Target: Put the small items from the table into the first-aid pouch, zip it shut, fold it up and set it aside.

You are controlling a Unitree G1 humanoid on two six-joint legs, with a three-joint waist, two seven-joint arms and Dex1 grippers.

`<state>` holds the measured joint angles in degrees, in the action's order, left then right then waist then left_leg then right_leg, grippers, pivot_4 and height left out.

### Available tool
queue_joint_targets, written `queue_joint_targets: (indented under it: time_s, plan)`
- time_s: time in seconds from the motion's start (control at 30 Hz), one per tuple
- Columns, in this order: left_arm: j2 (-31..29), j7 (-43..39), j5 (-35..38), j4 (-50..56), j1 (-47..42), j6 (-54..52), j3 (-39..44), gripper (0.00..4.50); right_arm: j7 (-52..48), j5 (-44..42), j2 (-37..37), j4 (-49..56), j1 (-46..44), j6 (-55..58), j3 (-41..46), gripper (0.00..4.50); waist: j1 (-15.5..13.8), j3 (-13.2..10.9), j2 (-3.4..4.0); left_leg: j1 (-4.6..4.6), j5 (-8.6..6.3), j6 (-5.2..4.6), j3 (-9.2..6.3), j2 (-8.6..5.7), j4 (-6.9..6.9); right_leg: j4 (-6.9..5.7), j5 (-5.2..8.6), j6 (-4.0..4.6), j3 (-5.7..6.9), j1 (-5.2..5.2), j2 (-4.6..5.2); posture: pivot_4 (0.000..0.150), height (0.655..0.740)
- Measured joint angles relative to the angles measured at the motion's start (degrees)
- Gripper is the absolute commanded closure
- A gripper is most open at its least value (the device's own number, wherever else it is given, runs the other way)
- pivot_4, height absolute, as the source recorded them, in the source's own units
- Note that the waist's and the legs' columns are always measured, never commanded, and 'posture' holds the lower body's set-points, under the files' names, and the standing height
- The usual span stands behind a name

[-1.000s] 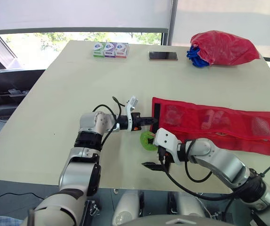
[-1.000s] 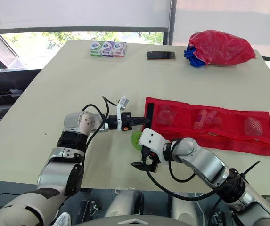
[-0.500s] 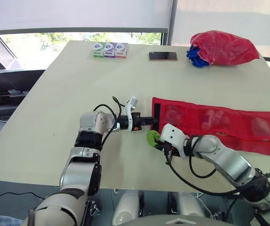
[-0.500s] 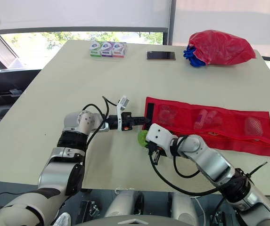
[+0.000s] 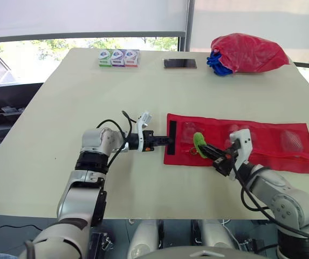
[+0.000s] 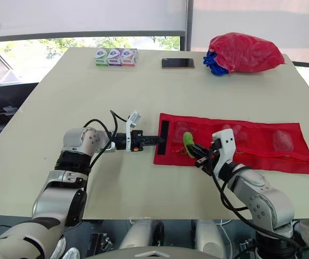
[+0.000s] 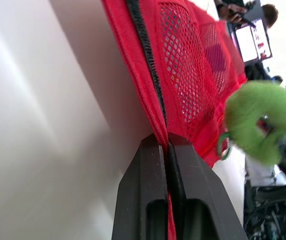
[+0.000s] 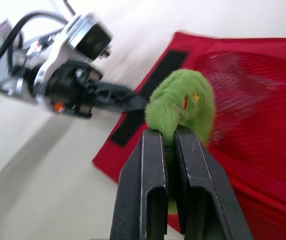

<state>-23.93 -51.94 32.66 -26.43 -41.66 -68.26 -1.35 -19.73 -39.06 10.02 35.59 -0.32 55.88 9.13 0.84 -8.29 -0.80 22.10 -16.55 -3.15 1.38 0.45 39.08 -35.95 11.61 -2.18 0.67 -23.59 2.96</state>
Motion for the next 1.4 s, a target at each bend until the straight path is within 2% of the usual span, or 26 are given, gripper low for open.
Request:
queue_joint_targets:
  time_s: [0.23, 0.47, 0.67, 0.97, 1.1, 1.3, 1.4]
  plan:
    - [-3.52, -2.29, -1.0, -1.63, -0.21, 2.45, -1.58, 4.5, 5.51, -5.74, -0.34, 0.18, 4.83, -0.56, 9.73, 4.42, 0.09, -0.02, 0.01, -0.01, 0.0, -0.01, 0.07, 0.0, -0.03, 0.02, 0.04, 0.05, -0.05, -0.02, 0.01, 0.15, 0.74]
    - [-7.08, -3.81, -1.67, -2.47, 0.23, 3.1, -1.54, 4.5, 7.21, -8.91, 4.05, -1.27, 8.93, -3.79, 19.69, 4.42, 0.19, -0.06, 0.01, -0.01, 0.0, -0.01, 0.12, 0.03, -0.11, 0.05, 0.06, 0.03, -0.06, -0.06, -0.02, 0.15, 0.74]
    - [-11.57, -6.3, -1.71, -2.47, 2.28, 4.96, -1.4, 4.5, 8.91, -7.98, 9.4, -8.56, 9.08, -8.81, 27.62, 4.42, 0.21, -0.08, -0.02, -0.06, 0.0, -0.01, 0.22, 0.04, -0.22, 0.09, 0.17, -0.12, -0.22, -0.07, 0.02, 0.15, 0.74]
    - [-17.5, -9.14, -3.5, -6.34, 2.28, 9.07, -1.46, 4.5, 10.73, -1.23, 13.39, -17.61, 9.3, -14.99, 31.24, 4.42, 0.2, -0.11, -0.06, -0.22, 0.0, -0.01, 0.35, 0.08, -0.55, 0.09, 0.27, 0.03, -0.38, -0.13, 0.0, 0.15, 0.74]
    - [-18.04, -9.18, -4.06, -9.08, 1.33, 11.05, -1.26, 4.5, 9.35, 2.94, 14.17, -18.69, 9.4, -18.92, 27.37, 4.42, 0.21, -0.11, -0.06, -0.24, 0.0, -0.01, 0.4, 0.09, -0.56, 0.09, 0.29, 0.0, -0.42, -0.13, -0.02, 0.15, 0.74]
    - [-18.98, -9.18, -4.37, -8.78, 1.53, 10.89, -1.04, 4.5, 7.57, 4.39, 13.32, -19.25, 8.71, -23.08, 26.08, 4.42, 0.2, -0.11, -0.06, -0.23, 0.0, -0.01, 0.45, 0.1, -0.56, 0.09, 0.28, 0.01, -0.46, -0.15, -0.01, 0.15, 0.74]
    - [-19.08, -9.18, -4.38, -8.35, 1.7, 10.55, -0.92, 4.5, 7.22, 4.79, 13.34, -19.95, 8.18, -25.09, 26.11, 3.49, 0.13, -0.12, -0.07, -0.21, 0.0, -0.01, 0.47, 0.09, -0.57, 0.1, 0.27, 0.02, -0.46, -0.16, 0.02, 0.15, 0.74]
